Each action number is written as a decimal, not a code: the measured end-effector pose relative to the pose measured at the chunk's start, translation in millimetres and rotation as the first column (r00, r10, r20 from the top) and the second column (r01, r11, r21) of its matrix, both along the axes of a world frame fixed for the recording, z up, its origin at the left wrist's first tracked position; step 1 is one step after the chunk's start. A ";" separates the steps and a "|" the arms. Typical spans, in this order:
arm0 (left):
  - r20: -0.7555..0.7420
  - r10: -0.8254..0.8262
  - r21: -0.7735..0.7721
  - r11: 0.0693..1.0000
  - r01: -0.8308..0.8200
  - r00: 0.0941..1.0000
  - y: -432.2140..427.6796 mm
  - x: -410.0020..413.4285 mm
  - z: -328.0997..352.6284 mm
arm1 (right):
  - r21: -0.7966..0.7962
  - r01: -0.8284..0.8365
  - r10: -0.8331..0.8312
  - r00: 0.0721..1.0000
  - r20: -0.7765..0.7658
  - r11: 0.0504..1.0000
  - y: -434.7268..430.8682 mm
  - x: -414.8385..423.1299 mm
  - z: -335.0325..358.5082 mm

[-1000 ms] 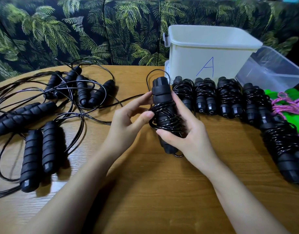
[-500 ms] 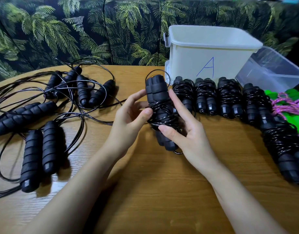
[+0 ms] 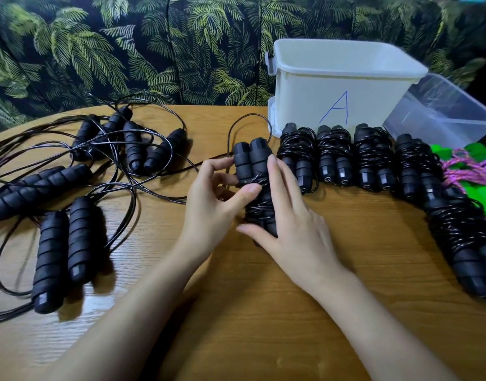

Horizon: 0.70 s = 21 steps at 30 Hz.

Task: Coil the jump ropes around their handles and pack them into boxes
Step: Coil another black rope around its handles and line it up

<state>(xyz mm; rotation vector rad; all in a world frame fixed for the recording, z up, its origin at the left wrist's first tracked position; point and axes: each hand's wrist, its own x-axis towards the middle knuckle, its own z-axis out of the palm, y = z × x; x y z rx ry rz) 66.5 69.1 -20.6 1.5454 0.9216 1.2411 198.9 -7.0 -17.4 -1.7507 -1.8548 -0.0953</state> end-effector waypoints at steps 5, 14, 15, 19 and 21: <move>-0.029 -0.083 0.044 0.995 0.084 0.996 0.2 -1.7 3.1 | 0.056 0.013 -0.012 1.000 -0.017 0.998 2.9 6.6 -4.4; 0.058 -0.112 -0.012 0.994 0.113 0.992 4.5 -6.6 5.3 | -0.011 -0.150 0.126 0.864 -0.487 0.989 3.5 14.7 0.5; 0.077 -0.116 -0.022 0.993 0.118 0.990 4.5 -7.4 5.6 | 0.001 -0.161 0.138 0.842 -0.521 0.987 4.2 15.1 -0.6; 0.099 -0.104 -0.019 0.994 0.106 0.990 1.7 -6.8 8.1 | 0.025 -0.160 0.151 0.853 -0.500 0.987 5.4 15.7 -2.6; 0.107 -0.092 -0.008 0.996 0.094 0.990 -0.1 -5.4 9.9 | 0.096 -0.102 0.133 0.905 -0.404 0.990 6.6 16.0 -5.3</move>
